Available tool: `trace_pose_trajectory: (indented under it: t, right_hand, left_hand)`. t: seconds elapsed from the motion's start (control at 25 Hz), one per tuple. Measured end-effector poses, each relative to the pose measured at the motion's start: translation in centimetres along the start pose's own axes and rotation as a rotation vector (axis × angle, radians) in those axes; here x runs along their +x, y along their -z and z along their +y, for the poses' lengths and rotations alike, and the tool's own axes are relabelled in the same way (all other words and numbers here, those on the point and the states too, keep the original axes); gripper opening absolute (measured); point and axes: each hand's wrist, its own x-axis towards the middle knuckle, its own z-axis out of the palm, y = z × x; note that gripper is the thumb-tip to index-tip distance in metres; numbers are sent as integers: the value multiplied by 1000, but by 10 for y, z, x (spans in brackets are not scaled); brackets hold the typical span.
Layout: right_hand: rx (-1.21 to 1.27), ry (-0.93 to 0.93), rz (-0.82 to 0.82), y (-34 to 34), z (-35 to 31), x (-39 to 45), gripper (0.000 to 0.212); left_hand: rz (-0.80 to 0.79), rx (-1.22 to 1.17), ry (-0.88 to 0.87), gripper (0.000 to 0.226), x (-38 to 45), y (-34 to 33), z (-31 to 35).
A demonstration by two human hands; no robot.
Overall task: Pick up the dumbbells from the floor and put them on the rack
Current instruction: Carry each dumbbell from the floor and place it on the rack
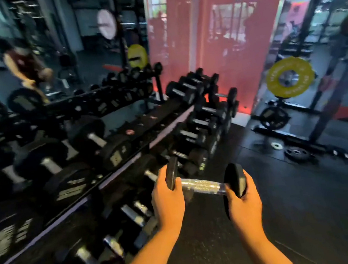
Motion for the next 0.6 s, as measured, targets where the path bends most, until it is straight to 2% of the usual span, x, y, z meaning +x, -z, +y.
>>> trace_pose_trajectory:
  t: [0.16,0.4,0.6]
  right_hand:
    - [66,84,-288,-137,-64,-67,57]
    - [90,201,-610,-326,-135,-216,58]
    - [143,269,-837,-442,-190,-358,57]
  left_hand:
    - [342,39,16,40,26,170,-15]
    - [672,86,82,36,12,417,-47]
    - [947,169,107,37,-28,587,-68]
